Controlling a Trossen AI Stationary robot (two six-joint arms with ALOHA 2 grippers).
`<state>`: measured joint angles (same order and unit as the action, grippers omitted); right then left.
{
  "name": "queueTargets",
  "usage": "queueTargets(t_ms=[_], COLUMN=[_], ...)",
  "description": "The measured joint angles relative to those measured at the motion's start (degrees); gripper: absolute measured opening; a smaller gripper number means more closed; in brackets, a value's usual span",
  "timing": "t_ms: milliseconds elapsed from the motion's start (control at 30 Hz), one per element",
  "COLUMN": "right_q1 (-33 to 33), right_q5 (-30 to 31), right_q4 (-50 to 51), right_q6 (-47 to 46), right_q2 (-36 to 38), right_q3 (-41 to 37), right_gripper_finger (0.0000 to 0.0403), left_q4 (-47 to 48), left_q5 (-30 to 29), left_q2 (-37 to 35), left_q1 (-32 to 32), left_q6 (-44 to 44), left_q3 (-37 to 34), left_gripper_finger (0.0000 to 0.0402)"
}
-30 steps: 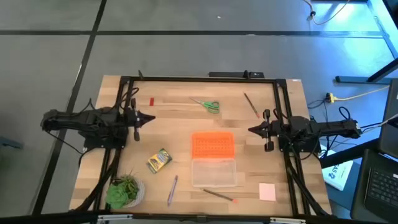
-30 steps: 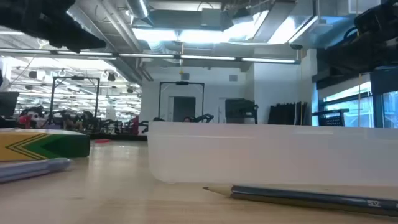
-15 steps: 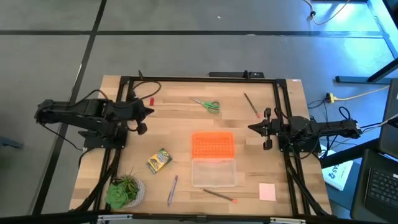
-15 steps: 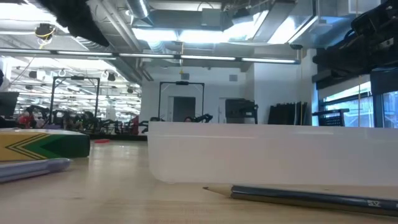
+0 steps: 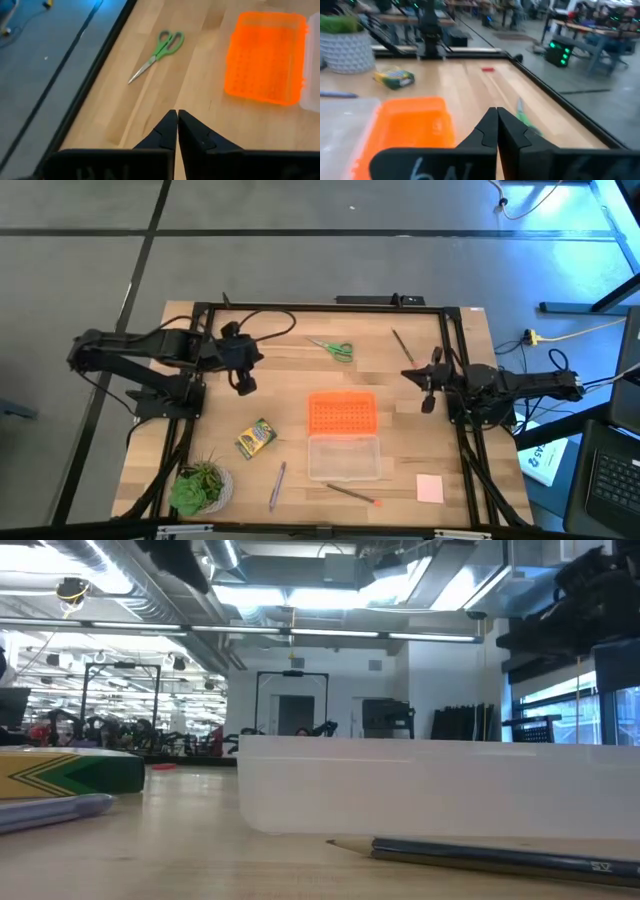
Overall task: Pack school essentials
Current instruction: Put the green scissors into the orange supply box
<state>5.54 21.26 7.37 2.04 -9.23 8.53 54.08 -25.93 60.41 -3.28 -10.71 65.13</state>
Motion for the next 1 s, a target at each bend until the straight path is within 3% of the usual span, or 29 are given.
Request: queueTargets(t_ms=[233,533,767,1000], right_q1=[0.02,0.02,0.02,0.02], right_q5=[0.11,0.16,-0.97,-2.93], right_q4=[2.46,13.77,30.49,41.53], right_q6=[-0.39,-10.46,-16.66,-18.29], right_q2=[-10.89,-26.49,-36.97,-44.43], right_q3=[8.68,24.93,40.33,50.54], right_gripper_finger=[0.0000,0.0000,0.0000,0.0000], left_q4=[-4.69,-3.66,-6.41,-10.19], left_q5=[1.12,16.09,16.21,16.24], left_q2=[5.62,16.29,21.28,25.69], left_q1=[0.47,9.11,13.81,14.63], left_q6=[10.83,16.83,17.51,23.75], left_q3=[3.92,15.49,16.58,16.58], left_gripper_finger=[0.0016,0.0004,0.0006,0.0047])
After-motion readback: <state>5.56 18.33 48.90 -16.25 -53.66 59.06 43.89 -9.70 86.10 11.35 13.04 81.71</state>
